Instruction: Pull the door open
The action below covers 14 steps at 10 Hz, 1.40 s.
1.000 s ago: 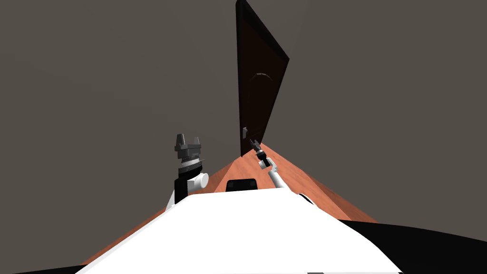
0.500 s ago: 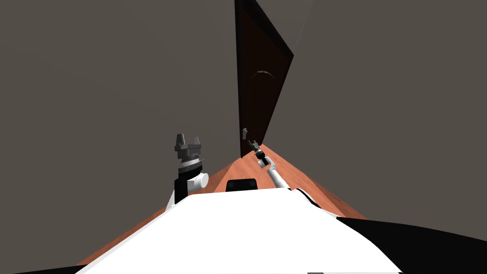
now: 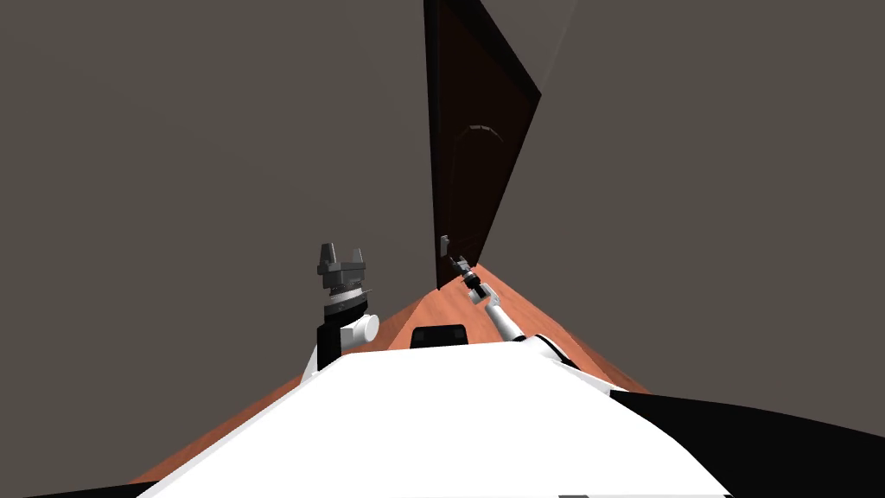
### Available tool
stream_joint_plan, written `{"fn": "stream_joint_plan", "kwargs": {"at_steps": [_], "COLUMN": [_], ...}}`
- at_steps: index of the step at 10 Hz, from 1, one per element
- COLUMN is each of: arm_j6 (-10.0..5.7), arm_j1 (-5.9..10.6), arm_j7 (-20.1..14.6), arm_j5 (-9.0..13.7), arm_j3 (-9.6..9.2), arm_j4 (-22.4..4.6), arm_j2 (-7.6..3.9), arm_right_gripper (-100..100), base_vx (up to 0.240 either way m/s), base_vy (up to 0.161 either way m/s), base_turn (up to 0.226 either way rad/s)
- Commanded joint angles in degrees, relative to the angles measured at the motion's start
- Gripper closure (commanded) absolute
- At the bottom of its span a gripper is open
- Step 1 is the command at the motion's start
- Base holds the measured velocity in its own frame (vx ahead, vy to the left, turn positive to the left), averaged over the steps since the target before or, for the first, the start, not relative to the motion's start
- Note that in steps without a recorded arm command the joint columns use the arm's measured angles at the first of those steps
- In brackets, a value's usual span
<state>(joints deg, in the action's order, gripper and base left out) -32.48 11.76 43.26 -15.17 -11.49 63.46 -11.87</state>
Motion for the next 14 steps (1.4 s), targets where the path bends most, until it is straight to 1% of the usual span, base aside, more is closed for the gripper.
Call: {"fn": "stream_joint_plan", "kwargs": {"at_steps": [1,2,3,4,5,6,10,12,13,14], "arm_j6": [0.15,0.21,0.31,0.36,0.46,0.51,0.83,0.96,0.67,-0.07], "arm_j1": [1.17,1.81,2.94,3.5,4.61,5.15,8.66,10.16,9.9,9.74], "arm_j7": [1.3,2.0,3.3,3.9,5.2,5.8,9.8,11.5,11.1,10.8], "arm_j5": [-0.3,-0.5,-0.9,-1.1,-1.4,-1.6,-2.7,-3.2,-3.0,-2.4], "arm_j3": [-0.36,-0.58,-0.97,-1.16,-1.53,-1.72,-2.91,-3.42,-3.15,-2.72], "arm_j4": [-1.9,-3.0,-4.9,-5.9,-7.8,-8.7,-14.7,-17.3,-17.0,-17.6], "arm_j2": [-0.21,-0.33,-0.55,-0.66,-0.88,-0.98,-1.65,-1.93,-1.66,-3.03], "arm_right_gripper": [-100,-100,-100,-100,-100,-100,-100,-100,-100,-100], "base_vx": [0.072,0.066,0.113,0.122,0.144,0.122,0.108,0.133,0.057,0.123], "base_vy": [-0.058,-0.051,-0.08,-0.081,-0.07,-0.077,-0.09,-0.091,-0.041,0.058], "base_turn": [0.043,0.042,0.086,0.059,0.063,0.056,0.061,0.065,0.015,0.105]}}
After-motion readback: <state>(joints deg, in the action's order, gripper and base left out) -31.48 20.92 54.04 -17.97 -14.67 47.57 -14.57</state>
